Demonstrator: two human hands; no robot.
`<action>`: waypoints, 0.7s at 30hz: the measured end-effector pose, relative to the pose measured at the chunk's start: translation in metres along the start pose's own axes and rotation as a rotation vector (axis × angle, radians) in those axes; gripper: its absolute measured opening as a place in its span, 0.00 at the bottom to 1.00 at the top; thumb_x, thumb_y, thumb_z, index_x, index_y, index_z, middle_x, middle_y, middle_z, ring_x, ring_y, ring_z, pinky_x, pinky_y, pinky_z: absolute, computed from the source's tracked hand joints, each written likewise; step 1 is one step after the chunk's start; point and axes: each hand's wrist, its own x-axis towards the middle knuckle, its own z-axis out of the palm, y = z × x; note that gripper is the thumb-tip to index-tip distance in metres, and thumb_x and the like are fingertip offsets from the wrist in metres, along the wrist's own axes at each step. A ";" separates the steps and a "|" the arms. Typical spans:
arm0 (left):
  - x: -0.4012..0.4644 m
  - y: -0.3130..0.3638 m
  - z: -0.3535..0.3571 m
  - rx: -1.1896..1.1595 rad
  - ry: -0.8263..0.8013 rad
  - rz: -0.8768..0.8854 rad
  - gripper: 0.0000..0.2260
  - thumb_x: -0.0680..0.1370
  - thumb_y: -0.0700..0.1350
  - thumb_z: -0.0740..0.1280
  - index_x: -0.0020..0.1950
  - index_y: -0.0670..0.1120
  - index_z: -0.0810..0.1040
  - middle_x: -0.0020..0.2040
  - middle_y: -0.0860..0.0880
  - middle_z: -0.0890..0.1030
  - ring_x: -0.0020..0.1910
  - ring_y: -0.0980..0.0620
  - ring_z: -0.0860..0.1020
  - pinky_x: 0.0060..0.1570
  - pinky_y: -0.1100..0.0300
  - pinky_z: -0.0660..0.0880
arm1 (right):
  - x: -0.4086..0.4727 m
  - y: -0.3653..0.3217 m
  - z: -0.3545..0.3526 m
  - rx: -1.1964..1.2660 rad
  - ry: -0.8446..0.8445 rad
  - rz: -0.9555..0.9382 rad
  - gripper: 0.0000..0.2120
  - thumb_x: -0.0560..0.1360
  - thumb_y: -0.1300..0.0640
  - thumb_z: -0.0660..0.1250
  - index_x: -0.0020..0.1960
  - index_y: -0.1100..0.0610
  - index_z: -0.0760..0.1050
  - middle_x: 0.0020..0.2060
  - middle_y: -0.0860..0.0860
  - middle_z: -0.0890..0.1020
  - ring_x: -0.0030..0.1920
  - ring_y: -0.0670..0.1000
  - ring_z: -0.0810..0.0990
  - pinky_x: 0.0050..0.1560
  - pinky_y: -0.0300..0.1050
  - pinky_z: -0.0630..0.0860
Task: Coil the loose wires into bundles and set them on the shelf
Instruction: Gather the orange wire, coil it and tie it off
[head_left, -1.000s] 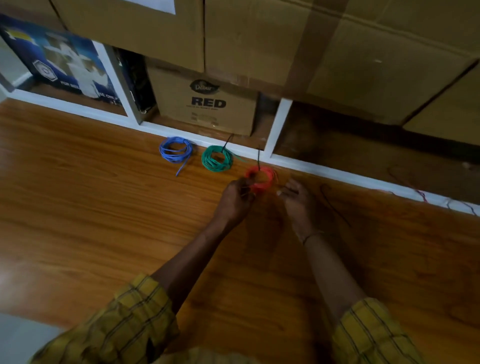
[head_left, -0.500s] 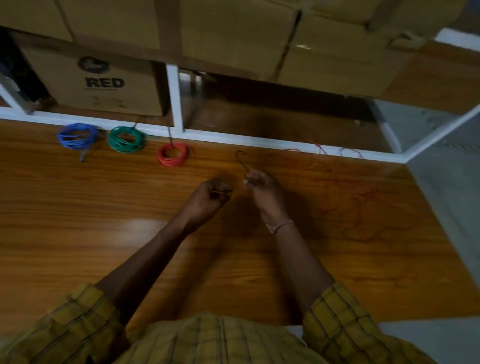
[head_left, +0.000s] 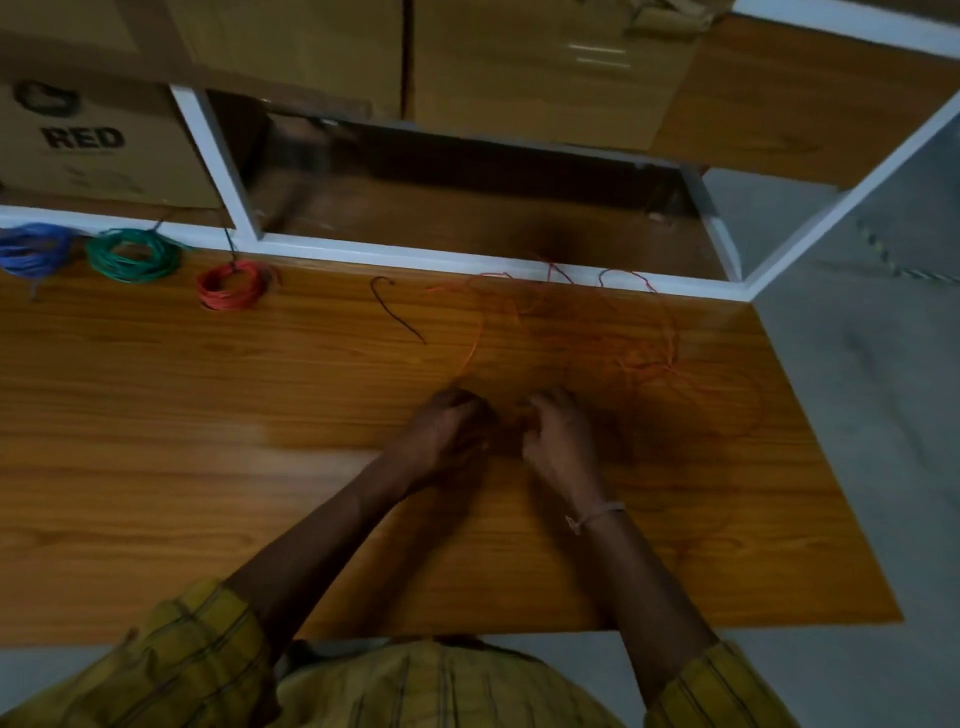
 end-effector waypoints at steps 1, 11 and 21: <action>0.001 -0.001 0.007 0.017 0.000 -0.014 0.20 0.78 0.54 0.68 0.60 0.40 0.83 0.59 0.40 0.82 0.58 0.39 0.80 0.62 0.56 0.75 | -0.002 0.009 0.002 0.006 -0.044 -0.028 0.19 0.73 0.63 0.66 0.64 0.57 0.80 0.66 0.55 0.77 0.67 0.61 0.72 0.69 0.52 0.69; -0.024 0.007 0.004 -0.077 0.029 -0.114 0.10 0.85 0.47 0.68 0.64 0.45 0.78 0.56 0.46 0.83 0.52 0.49 0.82 0.49 0.54 0.77 | -0.006 0.011 -0.002 0.985 0.015 0.081 0.05 0.79 0.54 0.72 0.44 0.50 0.80 0.40 0.50 0.84 0.43 0.51 0.84 0.46 0.48 0.81; -0.035 0.001 -0.028 -0.349 0.391 -0.289 0.12 0.89 0.51 0.60 0.52 0.48 0.79 0.42 0.50 0.84 0.45 0.50 0.84 0.52 0.48 0.81 | -0.004 -0.009 -0.027 0.767 -0.379 0.040 0.16 0.79 0.48 0.72 0.45 0.62 0.81 0.26 0.48 0.72 0.24 0.47 0.69 0.26 0.41 0.64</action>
